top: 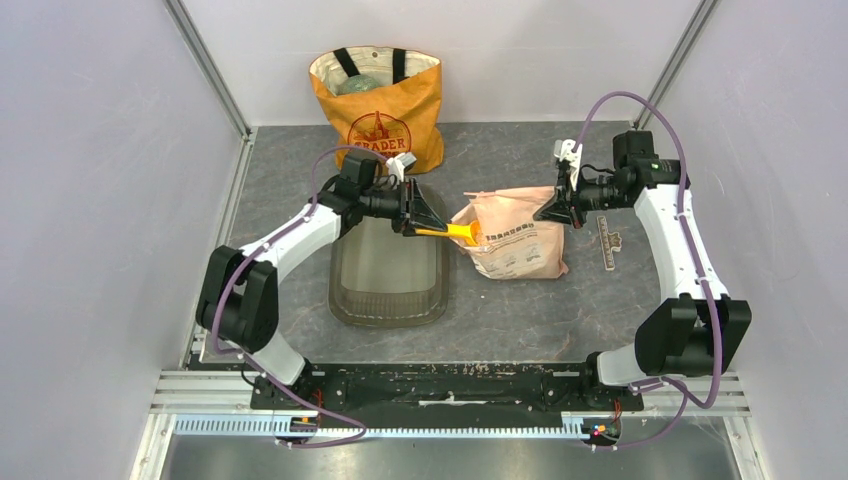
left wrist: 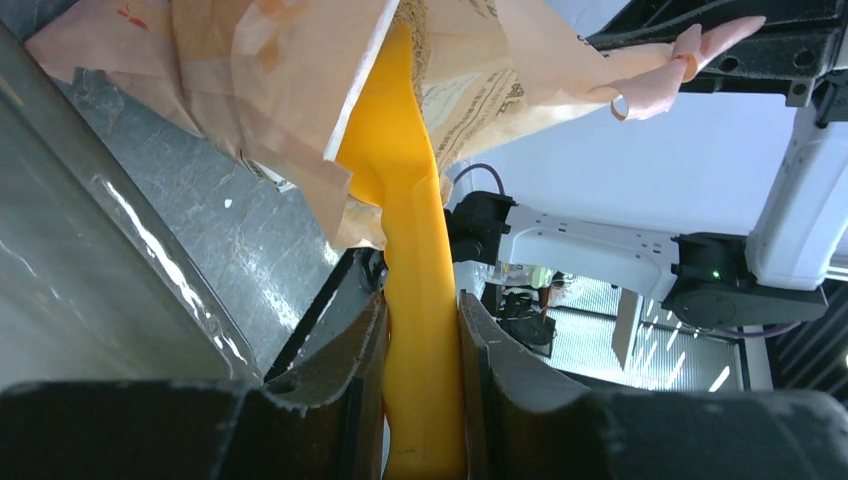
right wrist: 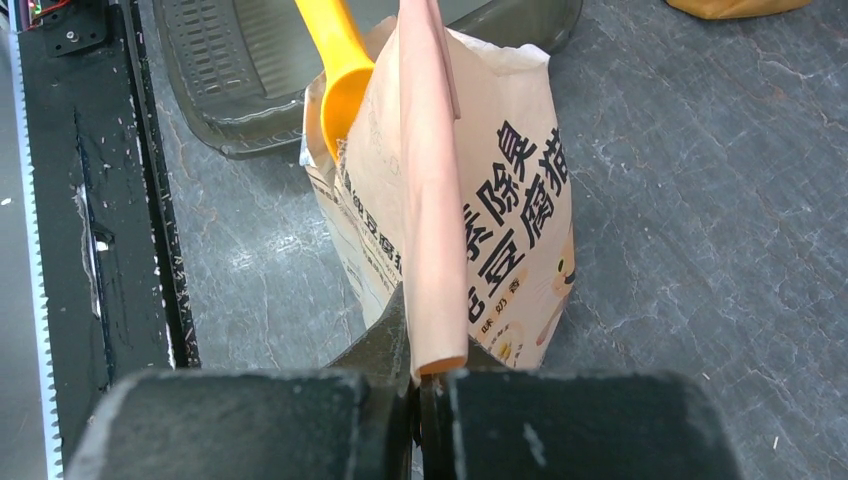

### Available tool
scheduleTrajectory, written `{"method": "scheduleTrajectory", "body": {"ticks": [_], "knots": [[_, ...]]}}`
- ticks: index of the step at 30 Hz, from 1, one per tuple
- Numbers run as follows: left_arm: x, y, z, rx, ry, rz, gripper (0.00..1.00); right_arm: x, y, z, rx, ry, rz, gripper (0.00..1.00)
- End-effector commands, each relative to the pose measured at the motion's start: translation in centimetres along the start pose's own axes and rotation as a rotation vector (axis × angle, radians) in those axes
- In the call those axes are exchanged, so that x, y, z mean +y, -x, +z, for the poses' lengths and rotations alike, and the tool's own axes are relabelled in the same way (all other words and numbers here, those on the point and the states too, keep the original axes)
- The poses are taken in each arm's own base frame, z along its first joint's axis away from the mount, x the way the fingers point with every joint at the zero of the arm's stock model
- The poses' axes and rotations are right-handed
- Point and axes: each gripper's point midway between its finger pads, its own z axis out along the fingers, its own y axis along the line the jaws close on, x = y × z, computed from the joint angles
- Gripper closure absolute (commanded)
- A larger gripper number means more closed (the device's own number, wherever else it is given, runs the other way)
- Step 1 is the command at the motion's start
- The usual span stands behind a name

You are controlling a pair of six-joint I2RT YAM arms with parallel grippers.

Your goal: Fill the litter box with clean litter

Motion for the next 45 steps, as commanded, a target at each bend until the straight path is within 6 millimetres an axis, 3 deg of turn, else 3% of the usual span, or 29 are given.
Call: {"method": "scheduleTrajectory", "body": {"ticks": [1, 9, 18, 34, 45], "knots": [[-3.6, -1.1, -2.4, 0.027, -0.110, 0.065, 0.98, 0.6, 5.9, -0.8, -0.152, 0.020, -0.128, 1.00], [-3.4, -0.5, -4.8, -0.015, -0.097, 0.062, 0.98, 0.5, 6.6, -1.2, -0.148, 0.010, -0.130, 1.00], [-2.2, -0.1, -6.1, -0.043, -0.082, 0.048, 0.98, 0.9, 8.5, -1.4, -0.178, 0.025, -0.143, 1.00], [-4.2, 1.4, -8.8, -0.079, -0.146, 0.051, 0.98, -0.1, 10.0, -1.5, -0.167, 0.011, -0.164, 1.00], [-3.2, 1.7, -10.3, -0.114, -0.137, 0.019, 0.98, 0.9, 11.1, 0.3, -0.167, 0.073, -0.186, 1.00]]}}
